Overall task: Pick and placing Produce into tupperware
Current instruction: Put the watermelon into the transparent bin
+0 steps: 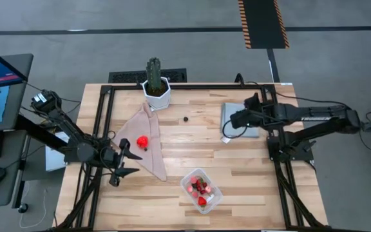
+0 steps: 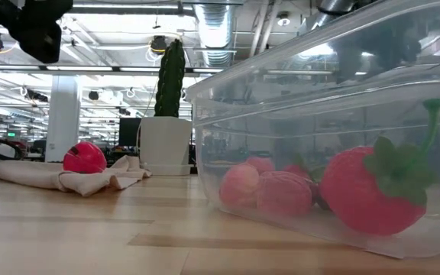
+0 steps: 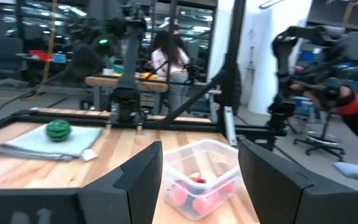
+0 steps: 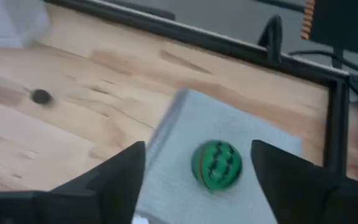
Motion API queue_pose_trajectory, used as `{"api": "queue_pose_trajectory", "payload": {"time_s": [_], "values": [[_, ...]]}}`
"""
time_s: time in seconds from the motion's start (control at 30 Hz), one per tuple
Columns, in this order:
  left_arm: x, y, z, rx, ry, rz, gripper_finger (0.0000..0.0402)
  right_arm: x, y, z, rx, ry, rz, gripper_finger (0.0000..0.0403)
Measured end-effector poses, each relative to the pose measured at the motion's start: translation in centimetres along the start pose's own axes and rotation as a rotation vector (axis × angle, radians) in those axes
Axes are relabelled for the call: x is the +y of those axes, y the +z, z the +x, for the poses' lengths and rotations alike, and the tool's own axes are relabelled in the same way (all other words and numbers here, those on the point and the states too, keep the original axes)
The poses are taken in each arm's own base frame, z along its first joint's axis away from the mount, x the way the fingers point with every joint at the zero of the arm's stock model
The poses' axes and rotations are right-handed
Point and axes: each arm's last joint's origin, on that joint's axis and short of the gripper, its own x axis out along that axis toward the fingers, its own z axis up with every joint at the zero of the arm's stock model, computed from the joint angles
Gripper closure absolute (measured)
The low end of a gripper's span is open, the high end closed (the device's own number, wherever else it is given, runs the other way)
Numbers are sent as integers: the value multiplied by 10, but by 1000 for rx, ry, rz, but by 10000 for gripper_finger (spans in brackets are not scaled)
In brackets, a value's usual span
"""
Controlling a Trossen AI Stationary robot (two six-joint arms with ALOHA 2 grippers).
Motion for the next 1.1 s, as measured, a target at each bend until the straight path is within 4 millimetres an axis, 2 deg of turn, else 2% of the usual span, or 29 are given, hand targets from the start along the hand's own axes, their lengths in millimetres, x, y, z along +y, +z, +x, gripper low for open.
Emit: {"api": "queue_pose_trajectory", "payload": {"time_s": [0.13,0.2,0.47,0.57,0.73,0.93,1.1], "values": [[-1,0,0,-1,-31,1,201,-4,3,5,31,-13,20,21],[-1,0,0,-1,-31,8,201,-4,5,6,33,-3,15,9],[-1,0,0,2,-29,16,201,-1,7,6,24,31,-38,49],[-1,0,0,2,-30,16,201,2,7,6,50,83,-44,43],[-1,0,0,3,-29,16,201,4,6,5,50,110,-79,8],[-1,0,0,4,-29,11,201,7,4,5,12,111,-60,41],[-1,0,0,6,-29,11,201,4,-8,19,32,71,-56,52]]}}
